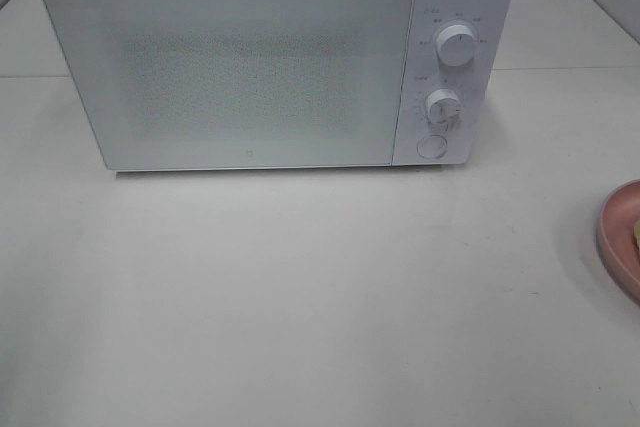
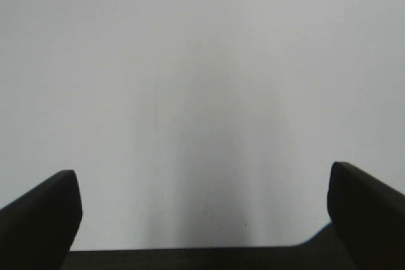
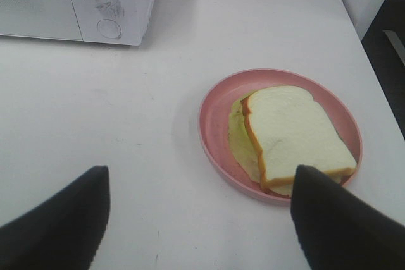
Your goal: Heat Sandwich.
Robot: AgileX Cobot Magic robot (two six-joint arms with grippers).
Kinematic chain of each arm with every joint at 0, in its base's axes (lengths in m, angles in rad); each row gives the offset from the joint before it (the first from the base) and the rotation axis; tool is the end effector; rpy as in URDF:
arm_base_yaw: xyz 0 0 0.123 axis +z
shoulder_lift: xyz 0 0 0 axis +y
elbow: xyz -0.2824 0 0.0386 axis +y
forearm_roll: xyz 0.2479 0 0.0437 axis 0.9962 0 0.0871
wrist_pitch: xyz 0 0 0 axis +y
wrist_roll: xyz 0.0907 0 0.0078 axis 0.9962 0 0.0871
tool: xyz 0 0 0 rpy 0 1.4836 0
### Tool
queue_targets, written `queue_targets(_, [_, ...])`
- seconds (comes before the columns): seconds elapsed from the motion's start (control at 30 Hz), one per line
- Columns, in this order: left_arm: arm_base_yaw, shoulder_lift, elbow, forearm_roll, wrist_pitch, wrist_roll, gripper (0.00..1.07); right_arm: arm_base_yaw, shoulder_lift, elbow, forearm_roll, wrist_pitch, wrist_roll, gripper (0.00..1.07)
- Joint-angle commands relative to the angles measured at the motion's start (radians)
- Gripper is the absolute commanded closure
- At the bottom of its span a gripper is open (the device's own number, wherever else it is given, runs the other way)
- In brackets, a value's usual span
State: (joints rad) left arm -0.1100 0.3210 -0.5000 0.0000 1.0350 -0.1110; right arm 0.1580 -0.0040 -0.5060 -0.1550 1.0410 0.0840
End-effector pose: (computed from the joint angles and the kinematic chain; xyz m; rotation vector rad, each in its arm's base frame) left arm 0.0454 -0.0050 0.2725 -0.0012 2.3422 -0.1095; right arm -0.0039 -0.0129 0.2812 -0.0680 2.0041 -0.0298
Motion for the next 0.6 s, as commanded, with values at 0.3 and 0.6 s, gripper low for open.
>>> queue_targets(0.3, [0.147,-0.303,0.005,-0.008,-0.006,-0.006,0.07,-0.009,-0.027,0.002,-0.001,-0.006,-0.008,0.31])
queue_targets(0.6, [0.147,-0.348,0.007,-0.007,-0.006,0.095,0.07,-0.009,-0.027,0.002,-0.001,-0.006,-0.007,0.31])
